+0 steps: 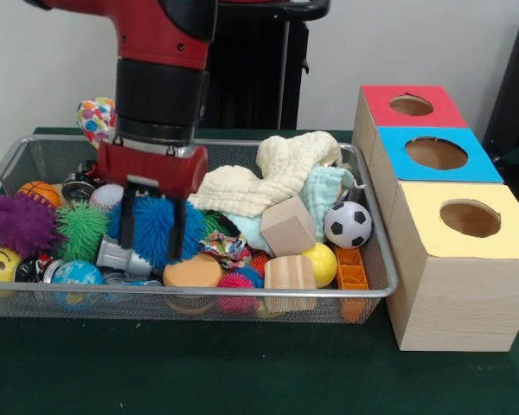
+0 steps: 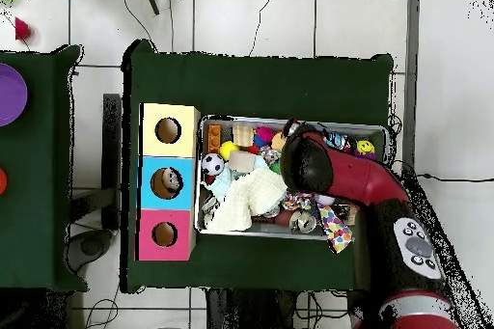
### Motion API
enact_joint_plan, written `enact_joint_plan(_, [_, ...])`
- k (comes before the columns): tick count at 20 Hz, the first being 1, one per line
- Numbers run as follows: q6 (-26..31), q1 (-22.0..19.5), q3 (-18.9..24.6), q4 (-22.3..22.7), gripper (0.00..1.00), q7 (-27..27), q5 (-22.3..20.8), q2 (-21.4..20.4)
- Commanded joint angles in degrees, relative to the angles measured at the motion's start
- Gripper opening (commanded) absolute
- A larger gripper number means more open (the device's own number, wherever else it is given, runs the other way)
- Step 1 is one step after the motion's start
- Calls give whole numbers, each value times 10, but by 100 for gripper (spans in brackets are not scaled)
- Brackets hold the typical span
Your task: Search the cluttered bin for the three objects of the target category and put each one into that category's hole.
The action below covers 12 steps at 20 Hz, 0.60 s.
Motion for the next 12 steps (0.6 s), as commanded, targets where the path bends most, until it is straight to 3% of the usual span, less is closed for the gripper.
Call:
enact_joint_plan(1, [68,-18,82,-111,100,-80,-51,75])
enact_joint_plan(7, [49,-37,91,-111,100,-74,-85,91])
enact_joint_plan(12, [69,-58,102,-96,100,-84,-108,83])
